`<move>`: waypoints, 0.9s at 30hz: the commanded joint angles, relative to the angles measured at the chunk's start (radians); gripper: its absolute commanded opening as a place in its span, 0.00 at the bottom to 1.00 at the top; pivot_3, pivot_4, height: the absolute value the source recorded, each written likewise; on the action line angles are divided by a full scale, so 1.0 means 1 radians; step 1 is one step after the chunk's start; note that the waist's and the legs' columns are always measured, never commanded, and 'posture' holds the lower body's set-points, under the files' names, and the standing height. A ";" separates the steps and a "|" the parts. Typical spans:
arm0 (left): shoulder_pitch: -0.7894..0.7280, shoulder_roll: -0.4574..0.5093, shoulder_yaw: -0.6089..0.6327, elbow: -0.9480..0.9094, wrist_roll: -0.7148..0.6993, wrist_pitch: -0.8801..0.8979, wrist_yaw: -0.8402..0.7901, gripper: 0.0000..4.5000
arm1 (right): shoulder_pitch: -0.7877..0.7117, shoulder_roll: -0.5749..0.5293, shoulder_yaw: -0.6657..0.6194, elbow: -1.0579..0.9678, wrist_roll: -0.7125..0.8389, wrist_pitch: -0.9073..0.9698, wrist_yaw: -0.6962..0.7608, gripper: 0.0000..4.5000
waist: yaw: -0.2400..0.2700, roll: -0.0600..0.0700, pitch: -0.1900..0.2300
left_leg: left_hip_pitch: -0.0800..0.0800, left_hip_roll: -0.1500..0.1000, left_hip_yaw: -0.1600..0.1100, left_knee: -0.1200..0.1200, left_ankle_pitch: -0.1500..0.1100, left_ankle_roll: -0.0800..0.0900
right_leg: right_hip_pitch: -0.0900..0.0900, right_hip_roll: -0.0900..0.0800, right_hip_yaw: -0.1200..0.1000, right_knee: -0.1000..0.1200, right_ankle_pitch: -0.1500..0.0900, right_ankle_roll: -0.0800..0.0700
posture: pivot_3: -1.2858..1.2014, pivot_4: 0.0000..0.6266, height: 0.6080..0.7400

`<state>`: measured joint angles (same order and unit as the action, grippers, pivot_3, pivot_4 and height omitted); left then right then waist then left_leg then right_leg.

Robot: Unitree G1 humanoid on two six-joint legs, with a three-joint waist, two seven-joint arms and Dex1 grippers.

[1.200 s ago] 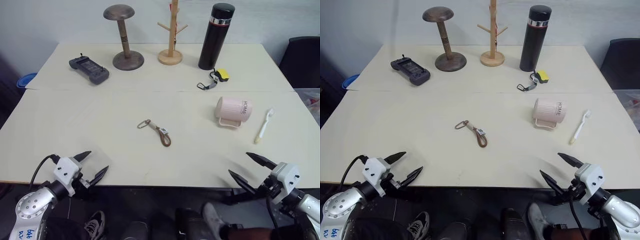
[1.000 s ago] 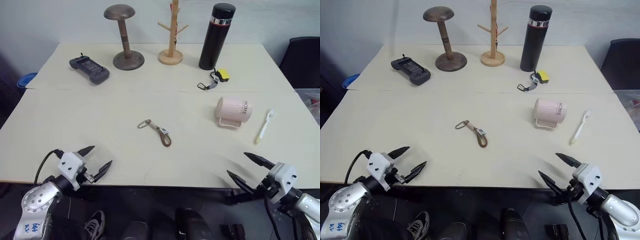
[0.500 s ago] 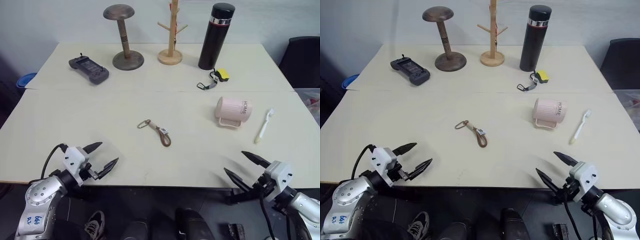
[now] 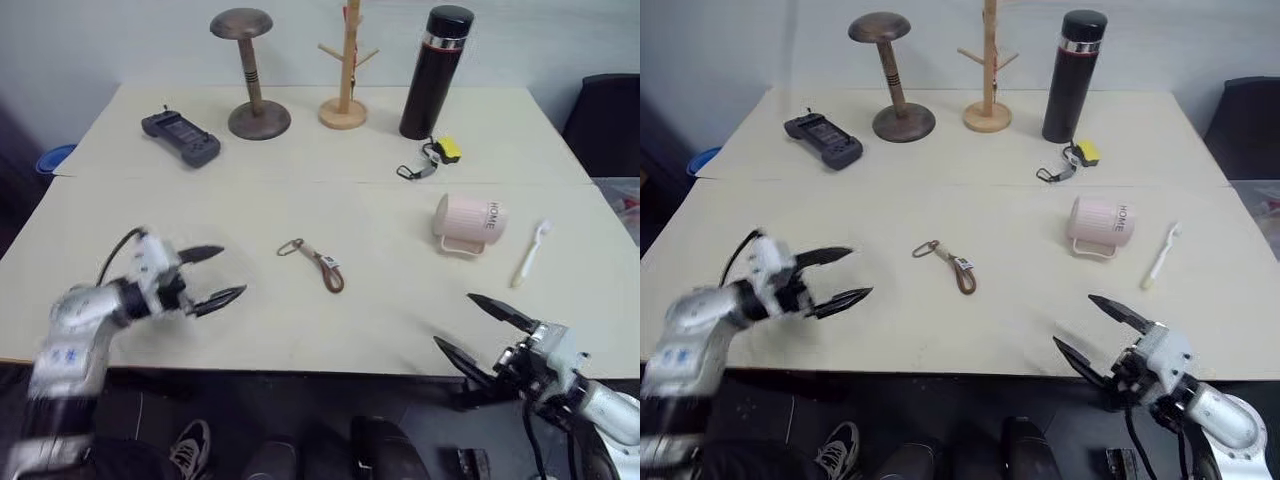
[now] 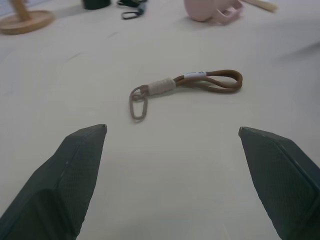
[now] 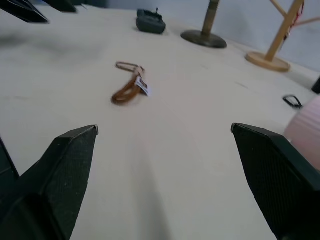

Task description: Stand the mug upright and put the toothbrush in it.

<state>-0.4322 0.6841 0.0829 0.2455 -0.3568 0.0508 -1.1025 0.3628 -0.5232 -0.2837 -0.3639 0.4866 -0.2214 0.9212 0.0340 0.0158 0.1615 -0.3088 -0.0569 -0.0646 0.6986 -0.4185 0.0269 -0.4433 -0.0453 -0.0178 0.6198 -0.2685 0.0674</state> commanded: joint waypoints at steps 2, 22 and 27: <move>-0.303 -0.095 -0.160 0.366 0.142 -0.150 -0.150 1.00 | 0.012 0.006 -0.016 -0.064 -0.004 -0.022 -0.027 0.99 | -0.006 -0.002 -0.001 | -0.001 0.000 0.000 0.000 0.000 0.000 | -0.001 0.000 0.000 0.002 0.000 0.001 | 0.52 0.24 1.00; -0.699 -0.331 -0.258 1.008 0.424 -0.312 -0.079 0.19 | 0.079 0.083 -0.004 -0.133 -0.026 -0.025 -0.162 1.00 | -0.009 -0.006 0.000 | -0.009 -0.001 0.001 0.002 0.001 -0.001 | -0.010 0.001 0.003 0.006 0.001 0.002 | 0.52 0.24 1.00; -0.632 -0.270 -0.182 0.965 0.383 -0.336 -0.094 0.00 | -0.015 0.062 0.024 -0.096 -0.001 0.015 -0.138 1.00 | -0.015 -0.006 0.000 | -0.009 -0.001 0.001 0.002 0.001 -0.001 | -0.011 0.001 0.003 0.006 0.001 0.002 | 0.52 0.24 1.00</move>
<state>-1.0963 0.3777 -0.1424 1.2235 0.0585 -0.2847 -1.1952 0.3653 -0.4517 -0.2726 -0.4619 0.4605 -0.2141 0.7730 0.0192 0.0102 0.1617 -0.3180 -0.0577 -0.0640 0.7005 -0.4172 0.0262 -0.4546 -0.0438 -0.0151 0.6262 -0.2674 0.0693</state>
